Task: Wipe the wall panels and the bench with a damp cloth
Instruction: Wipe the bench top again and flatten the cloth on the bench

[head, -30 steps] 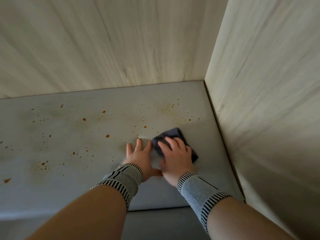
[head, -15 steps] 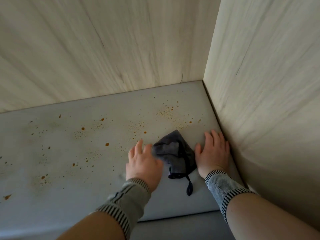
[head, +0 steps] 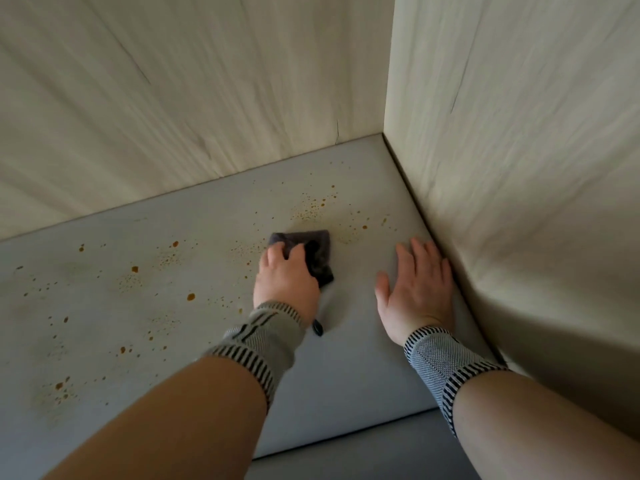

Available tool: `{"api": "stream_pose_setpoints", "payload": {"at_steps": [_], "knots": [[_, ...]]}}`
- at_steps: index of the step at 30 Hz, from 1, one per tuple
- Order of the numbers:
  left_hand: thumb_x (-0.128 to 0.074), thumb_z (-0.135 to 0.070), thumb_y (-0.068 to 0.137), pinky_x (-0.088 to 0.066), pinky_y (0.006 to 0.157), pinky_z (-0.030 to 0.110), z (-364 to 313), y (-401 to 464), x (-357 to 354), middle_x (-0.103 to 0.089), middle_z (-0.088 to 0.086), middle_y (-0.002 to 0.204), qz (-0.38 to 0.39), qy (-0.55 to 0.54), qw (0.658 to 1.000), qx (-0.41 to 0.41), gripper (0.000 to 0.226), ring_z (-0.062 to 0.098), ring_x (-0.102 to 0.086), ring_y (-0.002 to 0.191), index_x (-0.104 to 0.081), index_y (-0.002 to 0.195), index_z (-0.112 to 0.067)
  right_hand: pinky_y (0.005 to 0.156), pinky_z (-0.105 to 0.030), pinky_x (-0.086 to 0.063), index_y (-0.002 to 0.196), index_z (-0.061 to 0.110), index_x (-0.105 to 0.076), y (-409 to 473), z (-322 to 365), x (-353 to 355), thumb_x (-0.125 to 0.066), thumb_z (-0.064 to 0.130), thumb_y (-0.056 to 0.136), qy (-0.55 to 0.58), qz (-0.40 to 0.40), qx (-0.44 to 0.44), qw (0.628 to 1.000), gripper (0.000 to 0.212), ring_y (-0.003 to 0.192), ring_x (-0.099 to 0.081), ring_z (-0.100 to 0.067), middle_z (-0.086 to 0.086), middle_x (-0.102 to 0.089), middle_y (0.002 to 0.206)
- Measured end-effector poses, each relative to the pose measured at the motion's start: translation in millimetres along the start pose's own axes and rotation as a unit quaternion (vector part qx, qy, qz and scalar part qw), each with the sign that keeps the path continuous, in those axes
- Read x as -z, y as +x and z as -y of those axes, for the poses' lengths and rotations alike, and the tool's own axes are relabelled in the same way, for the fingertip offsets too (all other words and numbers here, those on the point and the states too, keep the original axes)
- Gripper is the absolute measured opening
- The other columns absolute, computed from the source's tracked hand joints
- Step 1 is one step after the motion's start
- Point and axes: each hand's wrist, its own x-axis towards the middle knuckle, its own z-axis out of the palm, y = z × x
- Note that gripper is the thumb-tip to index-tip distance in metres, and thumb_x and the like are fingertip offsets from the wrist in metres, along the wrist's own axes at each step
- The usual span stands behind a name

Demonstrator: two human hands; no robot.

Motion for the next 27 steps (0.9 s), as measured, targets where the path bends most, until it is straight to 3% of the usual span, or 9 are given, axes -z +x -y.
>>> {"api": "stream_pose_setpoints", "payload": {"at_steps": [2, 6, 10, 14, 17, 19, 21, 23, 27], "knots": [[-0.048, -0.019, 0.096, -0.031, 0.117, 0.040, -8, -21, -7, -0.027, 0.003, 0.157, 0.009, -0.026, 0.998, -0.050, 0.055, 0.024, -0.029, 0.142, -0.035, 0.150, -0.021, 0.110, -0.053, -0.031, 0.129, 0.006, -0.055, 0, 1, 0, -0.031, 0.045, 0.082, -0.003, -0.001, -0.001, 1.000, 0.065, 0.134, -0.041, -0.037, -0.016, -0.050, 0.140], [-0.044, -0.044, 0.096, 0.002, 0.123, 0.042, -8, -58, -27, -0.002, 0.001, 0.166, 0.031, 0.017, 0.988, -0.152, 0.067, 0.019, 0.003, 0.152, -0.019, 0.155, -0.025, 0.109, -0.055, -0.032, 0.129, 0.004, -0.055, 0, 2, -1, -0.032, 0.041, 0.081, -0.001, -0.009, -0.002, 1.000, 0.065, 0.134, -0.041, -0.039, -0.019, -0.049, 0.141], [-0.034, -0.050, 0.100, 0.010, 0.120, 0.049, 12, -40, -29, 0.014, 0.003, 0.165, -0.001, 0.074, 0.993, -0.088, 0.068, 0.021, 0.018, 0.151, -0.009, 0.156, -0.021, 0.109, -0.055, -0.031, 0.128, 0.005, -0.056, 0, 2, -1, -0.030, 0.041, 0.080, -0.010, -0.007, 0.001, 1.000, 0.066, 0.134, -0.040, -0.039, -0.019, -0.049, 0.141], [-0.039, -0.039, 0.103, -0.001, 0.124, 0.044, 13, -24, -26, 0.006, 0.006, 0.166, -0.027, -0.009, 1.000, 0.010, 0.066, 0.022, 0.009, 0.152, -0.012, 0.156, -0.012, 0.110, -0.054, -0.029, 0.130, 0.005, -0.054, 1, 3, -4, -0.028, 0.042, 0.081, -0.018, -0.004, 0.002, 1.000, 0.067, 0.135, -0.039, -0.039, -0.019, -0.047, 0.142], [-0.041, -0.027, 0.101, -0.001, 0.125, 0.039, -1, -47, -35, 0.000, 0.003, 0.166, -0.013, -0.033, 0.994, -0.103, 0.061, 0.018, 0.006, 0.152, -0.017, 0.157, -0.018, 0.109, -0.055, -0.028, 0.130, 0.004, -0.053, 1, 3, -4, -0.034, 0.041, 0.083, -0.018, -0.006, 0.008, 1.000, 0.063, 0.134, -0.039, -0.041, -0.021, -0.047, 0.141], [-0.041, -0.026, 0.102, 0.008, 0.123, 0.035, -2, -63, -41, 0.005, -0.002, 0.166, 0.024, -0.007, 0.981, -0.191, 0.062, 0.013, 0.012, 0.151, -0.014, 0.157, -0.022, 0.108, -0.057, -0.030, 0.129, 0.003, -0.053, 1, 1, -5, -0.049, 0.033, 0.084, -0.016, -0.016, 0.012, 1.000, 0.055, 0.133, -0.039, -0.042, -0.022, -0.047, 0.140], [-0.039, -0.026, 0.103, 0.015, 0.119, 0.031, 6, -58, -39, 0.009, -0.006, 0.165, 0.039, 0.028, 0.974, -0.221, 0.062, 0.011, 0.015, 0.150, -0.009, 0.158, -0.025, 0.108, -0.058, -0.032, 0.129, 0.002, -0.054, 1, 0, -5, -0.058, 0.026, 0.082, -0.017, -0.026, 0.012, 0.999, 0.053, 0.132, -0.040, -0.043, -0.023, -0.048, 0.139], [-0.040, -0.024, 0.103, 0.014, 0.117, 0.033, 13, -36, -31, 0.011, -0.008, 0.165, 0.026, 0.054, 0.978, -0.201, 0.064, 0.011, 0.014, 0.150, -0.007, 0.158, -0.027, 0.108, -0.058, -0.032, 0.129, 0.002, -0.055, 1, 0, -5, -0.051, 0.027, 0.084, -0.021, -0.033, 0.009, 0.999, 0.052, 0.132, -0.042, -0.043, -0.022, -0.049, 0.139], [-0.040, -0.035, 0.103, 0.002, 0.123, 0.045, 5, -3, -18, 0.011, 0.000, 0.165, -0.005, 0.002, 0.998, -0.058, 0.066, 0.019, 0.012, 0.152, -0.007, 0.158, -0.023, 0.107, -0.056, -0.033, 0.128, 0.003, -0.057, 1, 2, -7, -0.031, 0.036, 0.083, -0.023, -0.033, 0.005, 0.999, 0.061, 0.131, -0.044, -0.041, -0.019, -0.051, 0.138]]}}
